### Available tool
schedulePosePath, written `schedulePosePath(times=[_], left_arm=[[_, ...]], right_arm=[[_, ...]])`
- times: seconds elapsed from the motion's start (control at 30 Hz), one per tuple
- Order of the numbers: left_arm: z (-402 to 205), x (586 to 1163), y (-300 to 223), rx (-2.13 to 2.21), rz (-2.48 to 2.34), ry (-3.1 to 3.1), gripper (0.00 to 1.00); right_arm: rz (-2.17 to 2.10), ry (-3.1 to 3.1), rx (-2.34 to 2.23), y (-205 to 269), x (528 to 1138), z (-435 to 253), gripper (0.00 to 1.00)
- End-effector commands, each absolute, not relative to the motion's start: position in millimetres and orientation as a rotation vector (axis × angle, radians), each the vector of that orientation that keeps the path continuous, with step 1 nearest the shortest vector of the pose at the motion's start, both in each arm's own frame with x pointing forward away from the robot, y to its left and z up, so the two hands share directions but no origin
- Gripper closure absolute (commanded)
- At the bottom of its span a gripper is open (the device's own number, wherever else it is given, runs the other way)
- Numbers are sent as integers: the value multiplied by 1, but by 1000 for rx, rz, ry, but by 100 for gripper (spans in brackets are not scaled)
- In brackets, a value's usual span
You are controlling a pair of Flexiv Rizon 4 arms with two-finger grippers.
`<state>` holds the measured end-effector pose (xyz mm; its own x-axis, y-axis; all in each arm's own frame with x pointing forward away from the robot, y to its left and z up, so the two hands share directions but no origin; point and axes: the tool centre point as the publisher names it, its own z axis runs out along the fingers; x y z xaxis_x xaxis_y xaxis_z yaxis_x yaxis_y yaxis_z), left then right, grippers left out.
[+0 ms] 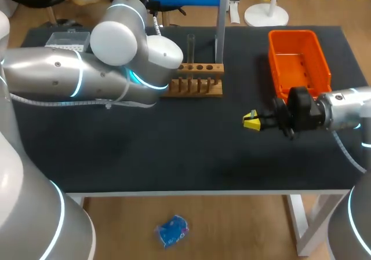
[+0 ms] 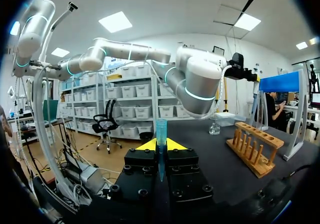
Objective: Invert the test tube, pick up the pipette, mount the tip to pipette, aspirate from beaker and dispense into the tube, eject the tip, return the pipette, and cap with the stopper.
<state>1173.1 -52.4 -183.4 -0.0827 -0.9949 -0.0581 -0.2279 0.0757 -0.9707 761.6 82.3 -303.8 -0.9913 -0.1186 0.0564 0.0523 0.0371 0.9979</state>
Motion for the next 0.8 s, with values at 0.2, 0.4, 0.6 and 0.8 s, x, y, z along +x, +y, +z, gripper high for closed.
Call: schedulePosePath(times=[0.2,0.4,0.6,0.8], left_arm=[[-170,1163,-50,-1274,-1107,1530,100],[-159,1142,-42,-1196,-1208,1638,100],[-145,1112,-36,-1046,-1345,1787,100],[-133,1077,-43,-878,-1529,1934,100]], right_arm=[[-2095,-2172,70,82,761,-303,100],[-2095,-2172,70,82,761,-303,100],[-2095,-2172,70,82,761,-303,100],[-2095,-2172,70,82,761,-303,100]])
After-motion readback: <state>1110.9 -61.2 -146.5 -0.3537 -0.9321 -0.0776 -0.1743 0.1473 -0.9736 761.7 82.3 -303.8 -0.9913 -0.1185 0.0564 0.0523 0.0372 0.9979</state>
